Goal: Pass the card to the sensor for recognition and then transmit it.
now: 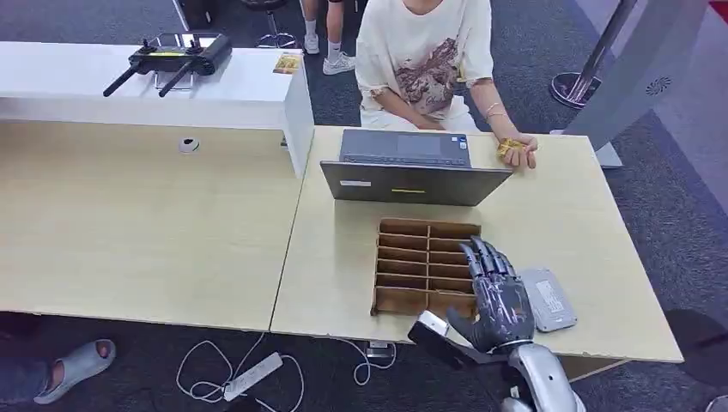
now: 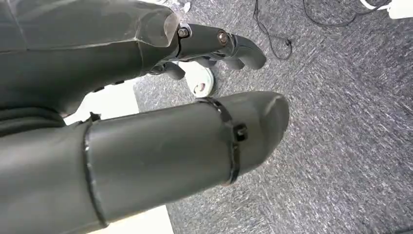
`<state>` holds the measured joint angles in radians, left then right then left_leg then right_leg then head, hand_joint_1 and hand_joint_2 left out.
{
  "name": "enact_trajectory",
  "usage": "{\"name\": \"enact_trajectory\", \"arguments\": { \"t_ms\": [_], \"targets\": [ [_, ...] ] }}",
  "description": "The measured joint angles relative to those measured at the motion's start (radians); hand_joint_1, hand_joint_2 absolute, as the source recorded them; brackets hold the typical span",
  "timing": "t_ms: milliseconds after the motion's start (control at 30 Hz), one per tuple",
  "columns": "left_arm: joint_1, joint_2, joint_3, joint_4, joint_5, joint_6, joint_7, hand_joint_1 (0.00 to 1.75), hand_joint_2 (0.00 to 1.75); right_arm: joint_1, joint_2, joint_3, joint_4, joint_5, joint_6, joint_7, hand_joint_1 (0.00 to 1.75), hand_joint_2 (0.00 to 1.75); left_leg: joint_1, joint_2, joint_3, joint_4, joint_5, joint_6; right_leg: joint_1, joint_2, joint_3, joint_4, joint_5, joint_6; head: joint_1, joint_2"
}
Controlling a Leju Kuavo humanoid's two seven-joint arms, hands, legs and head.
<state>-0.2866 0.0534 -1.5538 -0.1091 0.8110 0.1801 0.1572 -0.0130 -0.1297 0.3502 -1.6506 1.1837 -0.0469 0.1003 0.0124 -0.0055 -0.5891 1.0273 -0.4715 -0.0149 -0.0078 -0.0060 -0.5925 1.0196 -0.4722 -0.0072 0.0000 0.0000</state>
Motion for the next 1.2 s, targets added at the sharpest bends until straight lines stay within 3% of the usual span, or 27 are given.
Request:
{"name": "enact_trajectory", "arguments": {
  "t_ms": [100, 200, 367, 600, 833, 1200],
  "targets": [
    [0.000, -0.002, 0.000, 0.001, 0.006, 0.000, -0.001, 0.00, 0.00, -0.010, 0.001, 0.005, 0.016, 0.000, -0.008, 0.001, 0.33, 1.75, 0.000, 0.000, 0.000, 0.000, 0.000, 0.000, 0.000, 0.000, 0.000, 0.000, 0.000, 0.000, 0.000, 0.000],
    [0.000, -0.003, 0.000, 0.002, 0.006, 0.001, -0.003, 0.00, 0.00, -0.020, 0.001, 0.008, 0.027, 0.000, -0.008, 0.001, 0.16, 1.75, 0.000, 0.000, 0.000, 0.000, 0.000, 0.000, 0.000, 0.000, 0.000, 0.000, 0.000, 0.000, 0.000, 0.000],
    [0.000, -0.006, 0.000, 0.008, -0.003, 0.008, -0.011, 0.00, 0.00, -0.023, 0.001, 0.011, 0.044, -0.005, -0.011, -0.003, 0.30, 1.75, 0.000, 0.000, 0.000, 0.000, 0.000, 0.000, 0.000, 0.000, 0.000, 0.000, 0.000, 0.000, 0.000, 0.000],
    [-0.006, -0.013, 0.000, 0.008, -0.044, 0.008, -0.008, 0.00, 0.00, -0.002, 0.001, 0.011, 0.038, -0.010, -0.015, 0.015, 0.23, 1.75, 0.000, 0.000, 0.000, 0.000, 0.000, 0.000, 0.000, 0.000, 0.000, 0.000, 0.000, 0.000, 0.000, 0.000],
    [-0.019, -0.014, 0.000, 0.008, -0.067, -0.004, 0.002, 0.00, 0.00, 0.039, 0.001, 0.011, 0.010, 0.000, -0.012, 0.032, 0.42, 1.75, 0.000, 0.000, 0.000, 0.000, 0.000, 0.000, 0.000, 0.000, 0.000, 0.000, 0.000, 0.000, 0.000, 0.000],
    [-0.033, -0.019, 0.000, 0.008, -0.087, -0.013, 0.021, 0.00, 0.00, 0.046, 0.002, 0.011, 0.007, 0.045, 0.005, 0.061, 0.49, 1.75, 0.000, 0.000, 0.000, 0.000, 0.000, 0.000, 0.000, 0.000, 0.000, 0.000, 0.000, 0.000, 0.000, 0.000]
  ]
}}
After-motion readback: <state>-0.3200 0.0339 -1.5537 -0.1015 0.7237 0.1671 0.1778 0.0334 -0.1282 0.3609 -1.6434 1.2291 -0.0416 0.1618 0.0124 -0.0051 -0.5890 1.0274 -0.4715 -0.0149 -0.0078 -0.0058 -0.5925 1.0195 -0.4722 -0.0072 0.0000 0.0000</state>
